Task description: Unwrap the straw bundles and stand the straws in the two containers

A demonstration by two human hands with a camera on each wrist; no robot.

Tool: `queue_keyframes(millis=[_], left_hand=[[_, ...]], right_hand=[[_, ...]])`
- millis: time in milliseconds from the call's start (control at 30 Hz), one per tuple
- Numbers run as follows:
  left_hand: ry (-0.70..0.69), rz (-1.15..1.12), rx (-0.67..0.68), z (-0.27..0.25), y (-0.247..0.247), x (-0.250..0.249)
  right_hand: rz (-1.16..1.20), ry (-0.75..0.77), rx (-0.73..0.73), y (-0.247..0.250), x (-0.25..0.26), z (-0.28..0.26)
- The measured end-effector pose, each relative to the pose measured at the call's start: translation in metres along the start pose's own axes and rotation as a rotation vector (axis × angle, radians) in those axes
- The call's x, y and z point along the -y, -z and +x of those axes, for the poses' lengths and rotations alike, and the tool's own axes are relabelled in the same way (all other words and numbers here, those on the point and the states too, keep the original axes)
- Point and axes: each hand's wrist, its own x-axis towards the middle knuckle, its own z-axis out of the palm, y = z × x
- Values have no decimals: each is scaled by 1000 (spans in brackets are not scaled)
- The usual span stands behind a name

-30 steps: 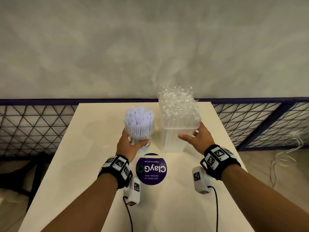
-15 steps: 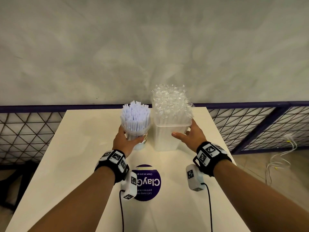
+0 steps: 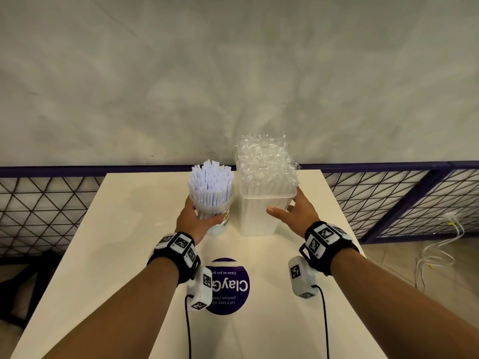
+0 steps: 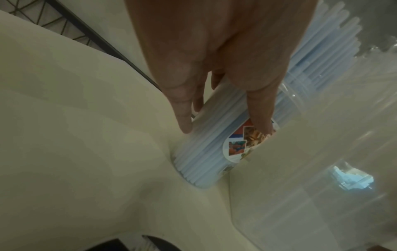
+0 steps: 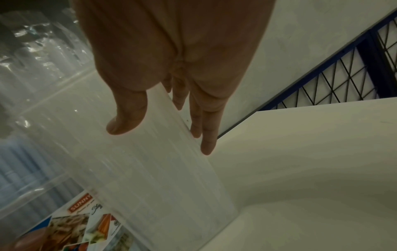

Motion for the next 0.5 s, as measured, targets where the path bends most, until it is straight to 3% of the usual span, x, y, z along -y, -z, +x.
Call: queue_keyframes(millis=[367, 500], left_hand=[[161, 233, 11, -5, 16, -1], [122, 297, -38, -16, 32, -10]], right_hand=[[3, -11, 25, 0, 2, -2], [-30, -2, 6, 6, 14, -14]])
